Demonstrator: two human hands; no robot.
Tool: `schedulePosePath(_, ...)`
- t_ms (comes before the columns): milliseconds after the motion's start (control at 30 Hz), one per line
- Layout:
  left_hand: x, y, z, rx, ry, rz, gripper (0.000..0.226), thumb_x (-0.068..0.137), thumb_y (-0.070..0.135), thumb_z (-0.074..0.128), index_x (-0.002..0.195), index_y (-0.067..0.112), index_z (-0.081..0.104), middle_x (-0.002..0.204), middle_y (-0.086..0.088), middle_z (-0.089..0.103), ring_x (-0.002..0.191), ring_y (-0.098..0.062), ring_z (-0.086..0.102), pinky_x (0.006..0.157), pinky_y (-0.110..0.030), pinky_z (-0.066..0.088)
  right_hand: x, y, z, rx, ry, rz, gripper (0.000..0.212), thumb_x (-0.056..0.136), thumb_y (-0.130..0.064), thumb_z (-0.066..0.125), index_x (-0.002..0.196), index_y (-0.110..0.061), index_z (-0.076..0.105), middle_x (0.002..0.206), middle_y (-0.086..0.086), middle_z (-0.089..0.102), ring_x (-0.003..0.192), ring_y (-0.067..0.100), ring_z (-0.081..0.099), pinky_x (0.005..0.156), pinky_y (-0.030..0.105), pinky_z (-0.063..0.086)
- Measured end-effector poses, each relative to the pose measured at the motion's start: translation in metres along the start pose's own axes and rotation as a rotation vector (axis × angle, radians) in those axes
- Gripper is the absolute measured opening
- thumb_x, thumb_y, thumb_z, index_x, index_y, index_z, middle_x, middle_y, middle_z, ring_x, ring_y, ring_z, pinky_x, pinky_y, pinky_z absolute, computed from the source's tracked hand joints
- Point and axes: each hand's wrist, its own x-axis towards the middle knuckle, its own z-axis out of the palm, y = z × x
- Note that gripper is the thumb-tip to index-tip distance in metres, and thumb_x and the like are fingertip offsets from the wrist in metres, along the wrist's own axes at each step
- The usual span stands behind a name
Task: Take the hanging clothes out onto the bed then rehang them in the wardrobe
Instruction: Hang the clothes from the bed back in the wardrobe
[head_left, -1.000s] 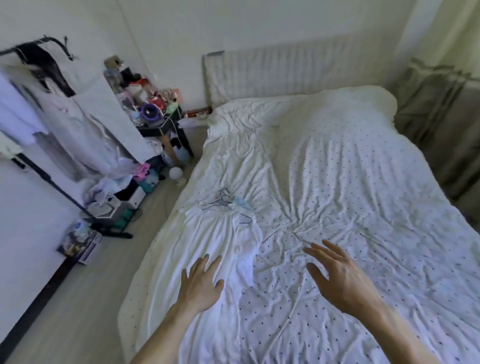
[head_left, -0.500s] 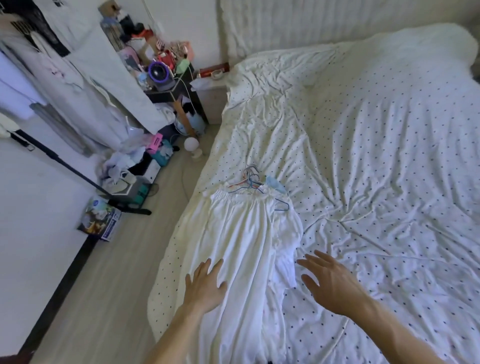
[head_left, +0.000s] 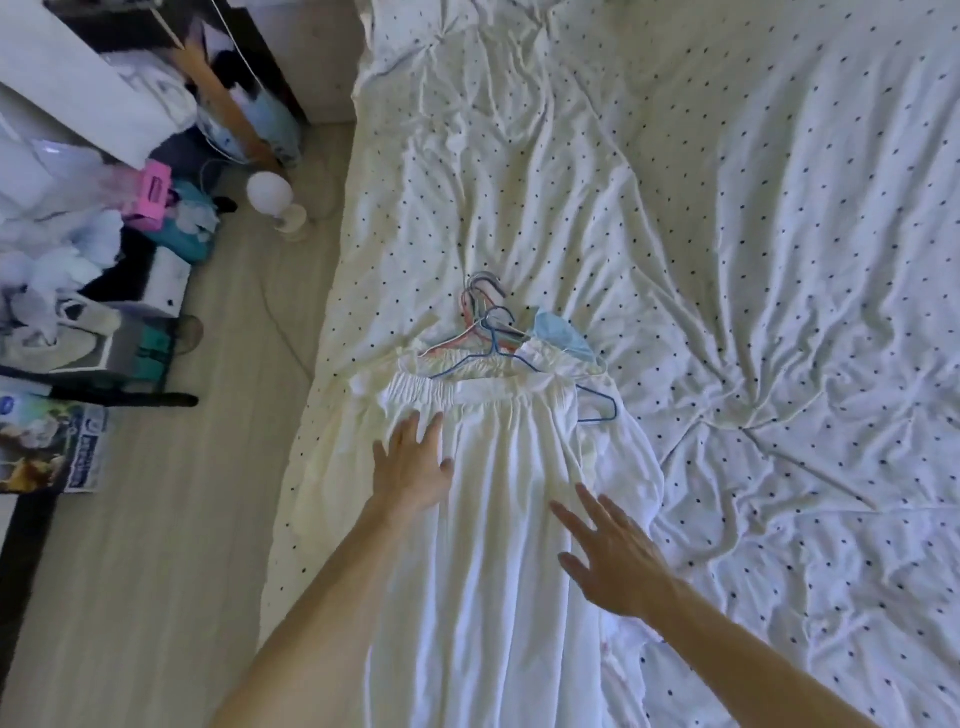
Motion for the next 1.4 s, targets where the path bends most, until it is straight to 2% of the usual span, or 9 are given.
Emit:
schedulePosePath(200, 0.097, 0.004, -0.011, -0.017, 0.055, 0.045, 0.066, 0.101, 0.042, 0.040, 0.158, 0.021, 0.015, 0.164, -0.008, 0.018, 0.151, -0.028, 0.019, 0.119, -0.056, 0.015, 0.038, 0.001, 0.031, 0.063, -0.027, 0.058, 0.072, 0.097, -0.049, 0.046, 0.154, -0.041, 0.003, 0.162, -0.004, -0.023, 0.150, 0.031, 0.009, 0.117, 0.047, 0.027)
schedulePosePath(433, 0.132, 0.008, -0.014, -0.054, 0.190, 0.078, 0.027, 0.097, 0.037, 0.049, 0.119, 0.024, 0.059, 0.114, -0.008, 0.067, 0.111, -0.033, 0.060, 0.099, -0.046, 0.038, 0.019, 0.007, 0.039, 0.100, -0.052, 0.080, 0.067, 0.096, -0.058, 0.030, 0.156, -0.041, 0.005, 0.164, -0.007, -0.017, 0.153, 0.029, 0.001, 0.123, 0.041, 0.012)
schedulePosePath(533, 0.121, -0.004, -0.025, -0.141, 0.212, 0.135, 0.006, 0.098, 0.033, 0.050, 0.094, 0.031, 0.054, 0.095, 0.004, 0.068, 0.097, -0.027, 0.063, 0.090, -0.041, 0.043, -0.001, 0.007, 0.040, 0.078, -0.056, 0.088, 0.086, 0.077, -0.068, 0.000, 0.156, -0.039, 0.009, 0.163, -0.008, -0.016, 0.153, 0.028, 0.000, 0.123, 0.040, 0.010)
schedulePosePath(700, 0.067, -0.011, -0.049, -0.167, 0.290, 0.240, 0.003, 0.096, 0.028, 0.055, 0.094, 0.025, 0.054, 0.086, -0.003, 0.063, 0.082, -0.031, 0.062, 0.067, -0.039, 0.047, -0.032, 0.002, 0.041, 0.111, 0.053, 0.125, 0.101, 0.076, -0.085, -0.007, 0.150, -0.032, 0.038, 0.161, -0.008, 0.004, 0.149, 0.031, 0.023, 0.119, 0.044, 0.025)
schedulePosePath(800, 0.009, 0.001, -0.058, -0.214, 0.236, 0.270, 0.007, 0.097, 0.032, 0.055, 0.093, 0.029, 0.050, 0.081, 0.009, 0.068, 0.076, -0.023, 0.064, 0.071, -0.039, 0.051, -0.057, -0.006, 0.029, 0.228, -0.050, 0.169, 0.115, 0.059, -0.084, -0.011, 0.153, -0.032, 0.030, 0.165, -0.005, 0.011, 0.152, 0.021, 0.012, 0.122, 0.036, 0.014)
schedulePosePath(967, -0.095, 0.043, -0.075, -0.347, 0.146, 0.290, 0.009, 0.096, 0.033, 0.057, 0.088, 0.034, 0.053, 0.069, 0.023, 0.067, 0.058, -0.004, 0.062, 0.067, -0.032, 0.054, -0.113, -0.020, -0.011, 0.466, 0.104, 0.151, 0.058, 0.097, -0.059, 0.042, 0.148, -0.031, 0.040, 0.158, -0.007, 0.034, 0.145, 0.013, 0.031, 0.115, 0.027, 0.025)
schedulePosePath(1133, -0.205, 0.119, -0.081, -0.435, 0.093, 0.397, 0.011, 0.093, 0.028, 0.064, 0.084, 0.032, 0.060, 0.069, 0.016, 0.071, 0.064, -0.010, 0.069, 0.072, -0.036, 0.057, -0.185, -0.018, -0.055, 1.120, 0.263, 0.124, 0.075, 0.076, -0.087, 0.044, 0.121, -0.030, 0.063, 0.116, -0.009, 0.069, 0.099, 0.003, 0.068, 0.098, 0.038, 0.051)
schedulePosePath(1233, -0.272, 0.187, -0.079, -0.379, 0.063, 0.522, 0.007, 0.091, 0.030, 0.067, 0.085, 0.028, 0.066, 0.071, 0.015, 0.073, 0.068, -0.003, 0.069, 0.077, -0.034, 0.057, -0.248, 0.003, -0.079, 1.467, 0.371, 0.082, 0.041, 0.097, -0.054, 0.050, 0.118, -0.021, 0.062, 0.112, -0.004, 0.071, 0.090, 0.017, 0.074, 0.085, 0.040, 0.056)
schedulePosePath(1400, -0.363, 0.313, -0.075, -0.253, 0.080, 0.739, 0.008, 0.094, 0.029, 0.065, 0.092, 0.022, 0.069, 0.076, 0.011, 0.075, 0.071, -0.005, 0.068, 0.076, -0.029, 0.056, -0.356, 0.076, -0.099, 1.512, 0.747, 0.171, 0.029, 0.099, -0.035, 0.056, 0.100, -0.007, 0.065, 0.097, 0.004, 0.074, 0.079, 0.015, 0.074, 0.068, 0.033, 0.055)
